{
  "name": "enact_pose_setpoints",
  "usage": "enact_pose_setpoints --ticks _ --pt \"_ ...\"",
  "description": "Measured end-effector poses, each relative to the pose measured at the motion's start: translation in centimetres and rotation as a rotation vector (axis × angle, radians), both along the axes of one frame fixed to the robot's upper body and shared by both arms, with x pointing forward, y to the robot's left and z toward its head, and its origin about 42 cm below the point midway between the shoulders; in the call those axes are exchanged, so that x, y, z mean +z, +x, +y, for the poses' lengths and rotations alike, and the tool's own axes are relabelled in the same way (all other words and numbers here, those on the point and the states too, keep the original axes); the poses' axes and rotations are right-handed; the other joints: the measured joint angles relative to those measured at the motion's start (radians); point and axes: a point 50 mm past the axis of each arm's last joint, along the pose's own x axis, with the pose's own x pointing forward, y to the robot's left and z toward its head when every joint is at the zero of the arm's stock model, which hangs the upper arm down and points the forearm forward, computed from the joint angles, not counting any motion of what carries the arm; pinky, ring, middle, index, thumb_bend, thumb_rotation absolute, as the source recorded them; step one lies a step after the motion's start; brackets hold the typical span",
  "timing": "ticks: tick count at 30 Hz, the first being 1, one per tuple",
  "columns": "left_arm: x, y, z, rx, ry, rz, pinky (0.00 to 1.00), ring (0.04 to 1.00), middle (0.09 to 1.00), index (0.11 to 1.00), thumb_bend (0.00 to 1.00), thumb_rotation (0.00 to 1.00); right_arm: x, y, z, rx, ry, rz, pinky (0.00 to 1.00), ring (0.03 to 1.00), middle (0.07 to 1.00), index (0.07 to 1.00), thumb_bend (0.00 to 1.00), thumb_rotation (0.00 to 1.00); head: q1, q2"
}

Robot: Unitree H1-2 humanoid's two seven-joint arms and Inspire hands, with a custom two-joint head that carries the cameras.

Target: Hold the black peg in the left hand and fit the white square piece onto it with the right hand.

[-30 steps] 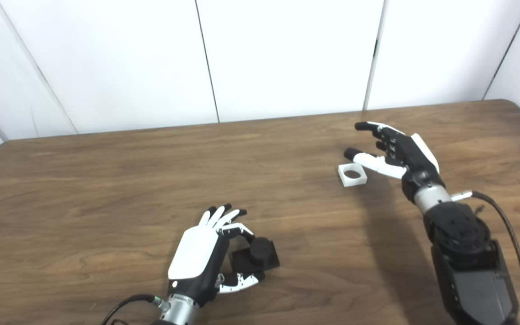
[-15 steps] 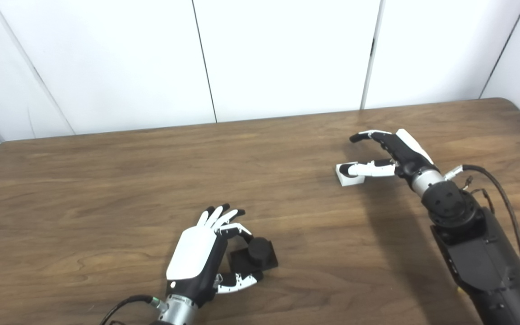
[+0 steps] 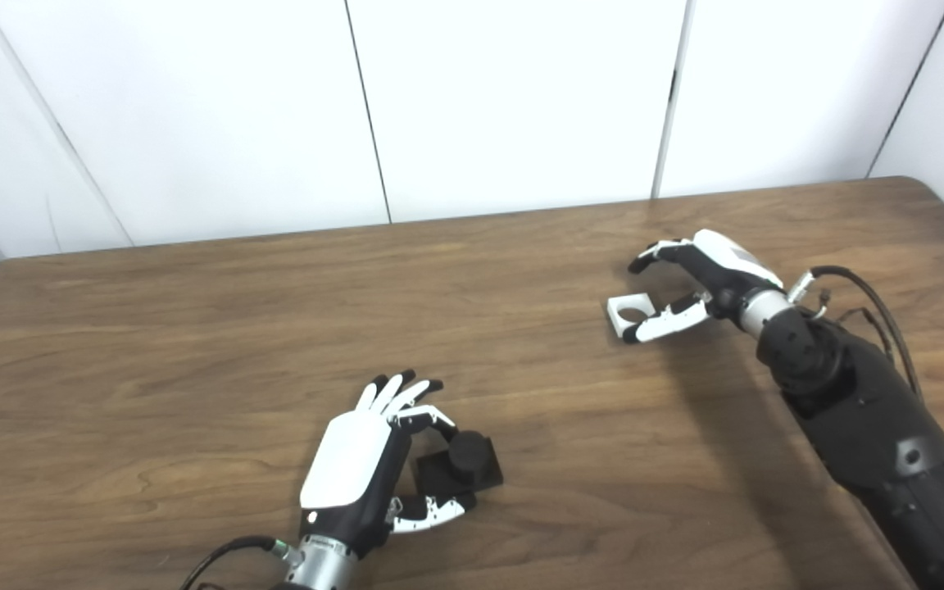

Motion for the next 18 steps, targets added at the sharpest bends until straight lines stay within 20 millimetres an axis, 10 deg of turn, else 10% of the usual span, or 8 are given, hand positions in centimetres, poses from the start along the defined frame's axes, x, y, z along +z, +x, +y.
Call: enact_pose_setpoints --ticks 18 --pt "0.0 0.0 -0.1 0.004 -0.007 0.002 1.00 0.963 0.886 0.496 0.50 0.08 0.6 1.7 0.7 0.062 -0.161 0.036 1.00 1.000 0.934 0.759 0.88 0.29 0.005 -0.002"
